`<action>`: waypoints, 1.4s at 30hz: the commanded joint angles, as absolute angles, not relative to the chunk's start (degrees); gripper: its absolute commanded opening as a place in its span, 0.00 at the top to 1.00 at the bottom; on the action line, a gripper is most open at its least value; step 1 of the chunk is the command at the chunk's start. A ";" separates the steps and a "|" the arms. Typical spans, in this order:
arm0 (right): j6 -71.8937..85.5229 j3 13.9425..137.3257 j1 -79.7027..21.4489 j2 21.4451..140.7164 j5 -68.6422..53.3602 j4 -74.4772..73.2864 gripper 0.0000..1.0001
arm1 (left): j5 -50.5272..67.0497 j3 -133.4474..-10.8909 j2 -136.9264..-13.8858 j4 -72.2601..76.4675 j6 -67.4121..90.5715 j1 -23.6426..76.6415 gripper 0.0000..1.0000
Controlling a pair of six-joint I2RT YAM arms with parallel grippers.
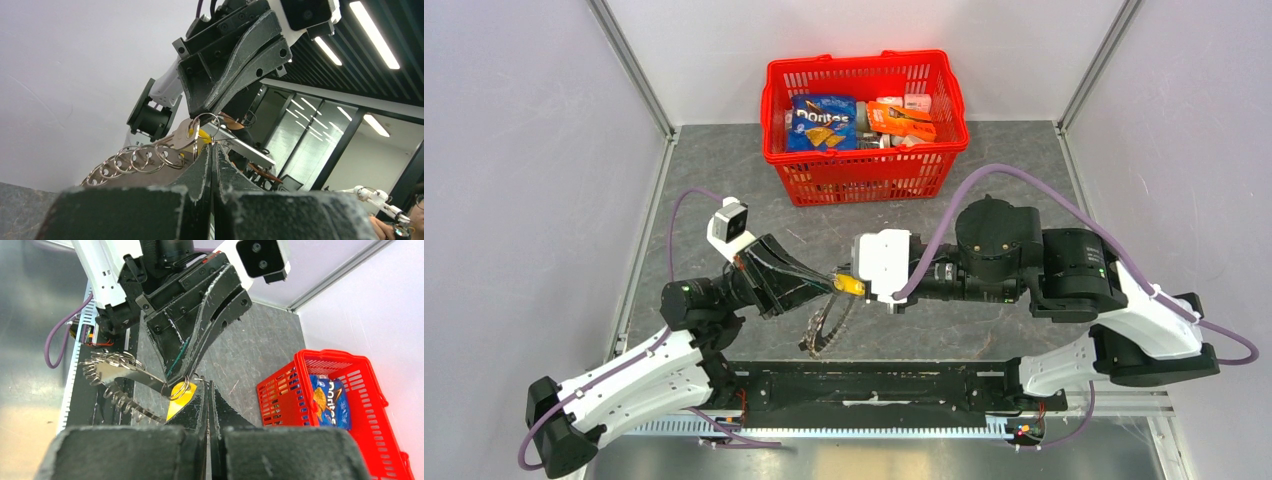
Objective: Put the keys on the keyring
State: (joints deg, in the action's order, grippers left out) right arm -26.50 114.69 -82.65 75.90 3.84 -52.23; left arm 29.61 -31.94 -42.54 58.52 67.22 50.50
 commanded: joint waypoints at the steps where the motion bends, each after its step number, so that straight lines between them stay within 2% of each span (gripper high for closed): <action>1: -29.64 118.90 -82.93 78.19 1.14 -53.36 1.00 | 31.95 -32.67 -43.58 62.81 68.45 50.48 0.98; 18: -38.51 134.05 -82.94 89.19 -7.50 -64.69 1.00 | 38.82 -31.80 -48.08 78.36 72.95 50.49 0.98; 27: -42.39 138.66 -82.79 93.11 -8.97 -65.20 1.00 | 40.19 -31.83 -49.34 87.76 74.96 50.54 0.98; 36: -49.43 138.78 -81.55 94.68 -13.03 -65.00 1.00 | 41.83 -32.53 -49.06 89.24 76.10 50.53 0.98; 42: -49.34 134.66 -79.34 94.24 -12.89 -64.54 1.00 | 41.89 -33.06 -48.71 89.19 76.03 50.54 0.98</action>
